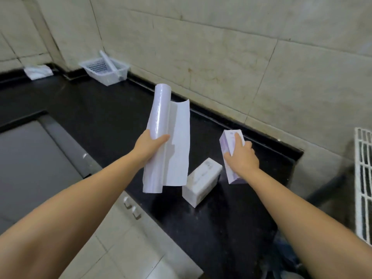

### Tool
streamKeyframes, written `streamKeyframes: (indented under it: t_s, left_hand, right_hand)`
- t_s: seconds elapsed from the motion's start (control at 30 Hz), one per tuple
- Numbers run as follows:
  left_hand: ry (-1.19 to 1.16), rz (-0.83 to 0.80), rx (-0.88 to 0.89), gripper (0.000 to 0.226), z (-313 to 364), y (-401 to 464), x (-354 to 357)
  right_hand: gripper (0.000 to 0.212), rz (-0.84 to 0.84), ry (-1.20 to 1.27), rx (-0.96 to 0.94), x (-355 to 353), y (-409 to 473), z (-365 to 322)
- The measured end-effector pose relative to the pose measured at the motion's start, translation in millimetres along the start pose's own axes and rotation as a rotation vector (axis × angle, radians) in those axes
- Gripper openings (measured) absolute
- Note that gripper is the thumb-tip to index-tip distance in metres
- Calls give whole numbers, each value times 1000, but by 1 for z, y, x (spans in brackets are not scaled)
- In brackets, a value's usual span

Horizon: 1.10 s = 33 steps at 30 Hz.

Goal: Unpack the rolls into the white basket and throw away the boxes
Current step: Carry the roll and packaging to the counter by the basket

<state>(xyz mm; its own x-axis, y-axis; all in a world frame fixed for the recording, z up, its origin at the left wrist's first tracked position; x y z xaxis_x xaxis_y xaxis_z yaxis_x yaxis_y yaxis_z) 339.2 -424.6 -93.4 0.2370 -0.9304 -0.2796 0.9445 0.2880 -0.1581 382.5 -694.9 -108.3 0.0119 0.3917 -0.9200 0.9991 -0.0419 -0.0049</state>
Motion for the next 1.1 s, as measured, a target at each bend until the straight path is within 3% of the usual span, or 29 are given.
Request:
streamKeyframes:
  t_s: [0.2, 0.37, 0.57, 0.7, 1.1]
  left_hand:
    - [120, 125, 96, 66, -10, 33, -123]
    - [137, 195, 51, 101, -30, 73, -256]
    - [326, 186, 9, 58, -54, 130, -377]
    - [403, 139, 18, 60, -71, 188, -414]
    - [934, -82, 53, 72, -96, 421, -444]
  right_hand:
    - [66, 39, 51, -206, 18, 23, -145]
    - [66, -2, 93, -279, 69, 31, -283]
    - [66, -65, 80, -304, 127, 48, -408]
    - [66, -94, 32, -295, 157, 85, -453]
    - [67, -201, -4, -185, 247, 260, -557]
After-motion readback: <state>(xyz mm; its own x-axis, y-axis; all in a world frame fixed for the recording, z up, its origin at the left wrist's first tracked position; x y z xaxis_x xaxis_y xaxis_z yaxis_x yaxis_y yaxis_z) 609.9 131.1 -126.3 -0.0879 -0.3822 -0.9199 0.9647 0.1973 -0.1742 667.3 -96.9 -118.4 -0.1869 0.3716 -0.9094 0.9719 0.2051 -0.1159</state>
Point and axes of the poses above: each hand's wrist, its own y-axis towards the middle knuckle, its own x-axis out of the palm, z = x × y, the point moved 1 cm from there along y, towards the middle knuckle, and after that the axes turned 2 degrees about y, right-handed, at the moved point
